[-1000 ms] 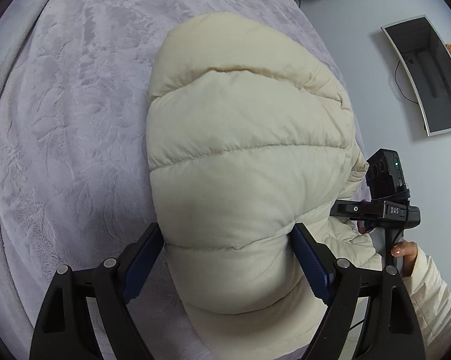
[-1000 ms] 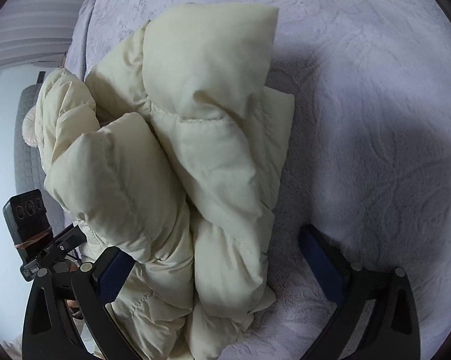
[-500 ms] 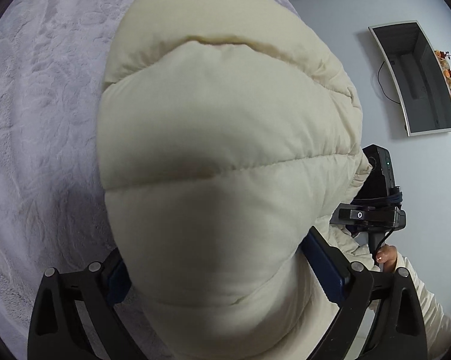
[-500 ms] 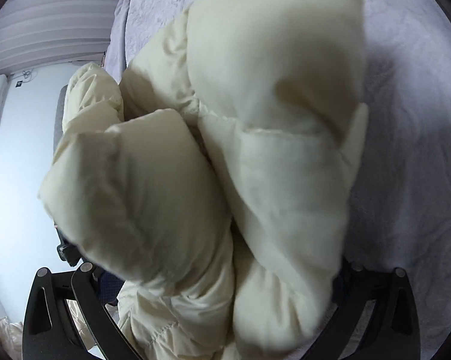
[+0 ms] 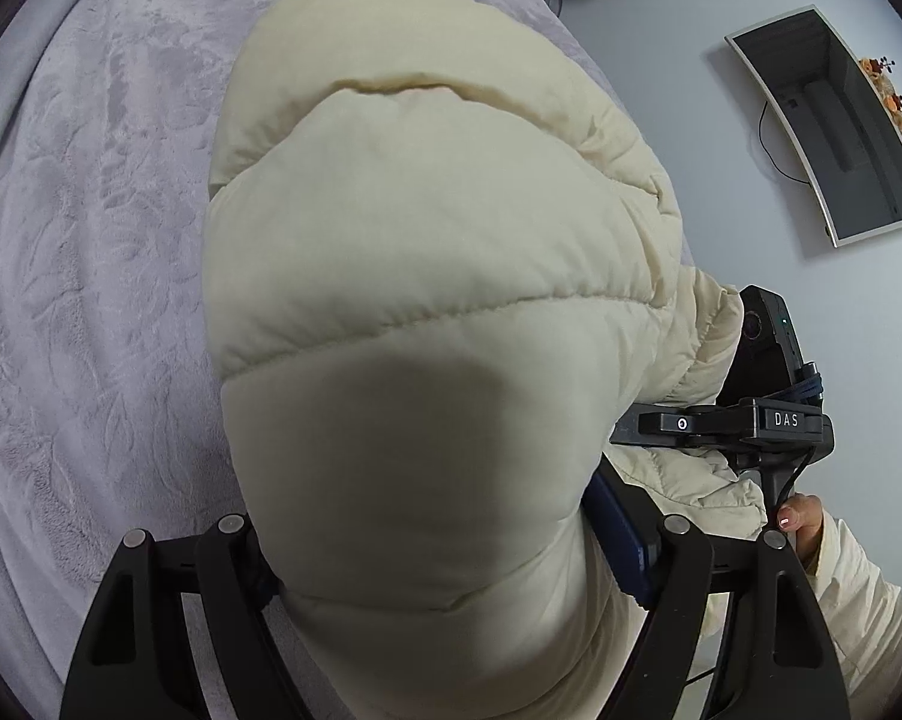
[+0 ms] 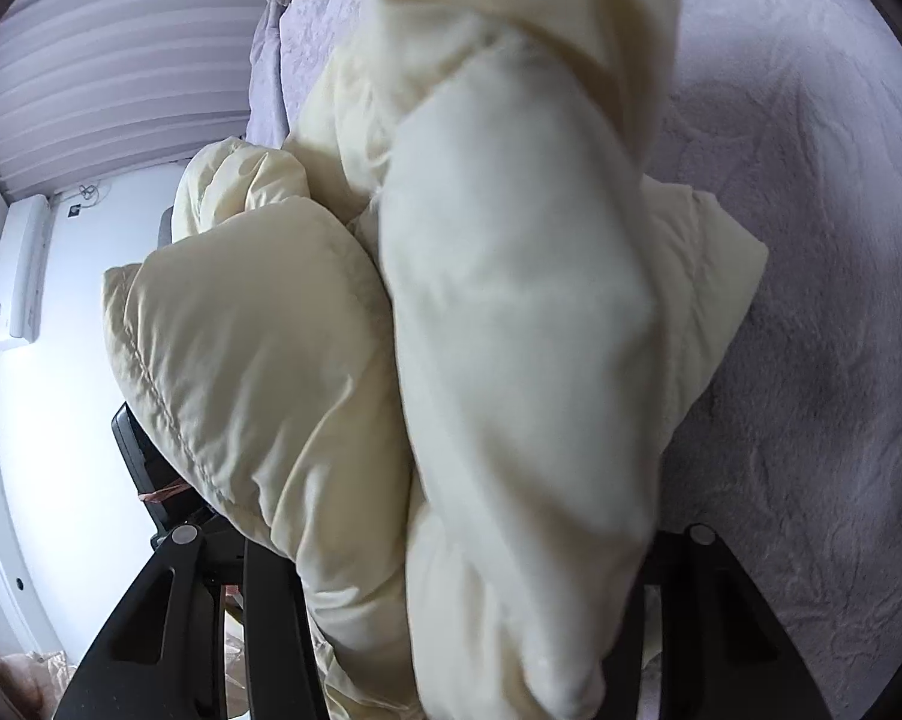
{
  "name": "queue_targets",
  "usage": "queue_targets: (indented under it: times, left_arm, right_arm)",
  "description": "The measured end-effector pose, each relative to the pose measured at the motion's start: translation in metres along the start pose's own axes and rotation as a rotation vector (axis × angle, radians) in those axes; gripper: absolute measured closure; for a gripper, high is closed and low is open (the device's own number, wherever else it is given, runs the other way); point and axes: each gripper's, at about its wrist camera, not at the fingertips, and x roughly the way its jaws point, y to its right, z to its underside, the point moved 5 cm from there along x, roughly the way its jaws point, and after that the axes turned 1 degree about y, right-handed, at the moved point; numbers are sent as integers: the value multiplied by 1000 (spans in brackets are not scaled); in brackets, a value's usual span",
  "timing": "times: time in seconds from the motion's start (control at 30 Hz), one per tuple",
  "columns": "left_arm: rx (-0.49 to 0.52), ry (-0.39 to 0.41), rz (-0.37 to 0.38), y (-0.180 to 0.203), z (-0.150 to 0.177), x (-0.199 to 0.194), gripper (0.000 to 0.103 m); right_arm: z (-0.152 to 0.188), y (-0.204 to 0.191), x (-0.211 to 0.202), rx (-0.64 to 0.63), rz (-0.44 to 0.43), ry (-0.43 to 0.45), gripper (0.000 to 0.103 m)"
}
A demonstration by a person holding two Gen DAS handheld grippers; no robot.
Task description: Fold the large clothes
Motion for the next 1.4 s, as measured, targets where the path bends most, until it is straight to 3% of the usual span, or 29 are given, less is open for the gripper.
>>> queue_targets:
  times: [0.5, 0.7, 0.9, 1.0, 1.03, 1.2, 1.4]
  left_arm:
    - [-15, -4, -77, -16, 69, -81, 21]
    - [-53, -29, -122, -42, 104, -97, 21]
    - [-95, -65, -161, -76, 132, -80, 17]
    - [-100, -63, -162, -87, 137, -75, 15]
    - [-101, -64, -159, -87, 136, -75, 15]
    - [-95, -63, -148, -90, 133, -77, 15]
    - [-102, -59, -142, -105, 141, -88, 15]
  right_arm:
    - [27, -34, 19, 5, -21, -43, 52]
    - [33, -39, 64, 42, -24, -89, 51]
    - [25, -24, 97, 71, 46, -123, 50]
    - [12, -25, 105, 53, 134, -131, 39]
    - [8, -25, 104, 43, 171, -136, 33]
    - [2, -50, 86, -37, 286, -131, 25]
    - [-21, -54, 21, 17, 272, 25, 28]
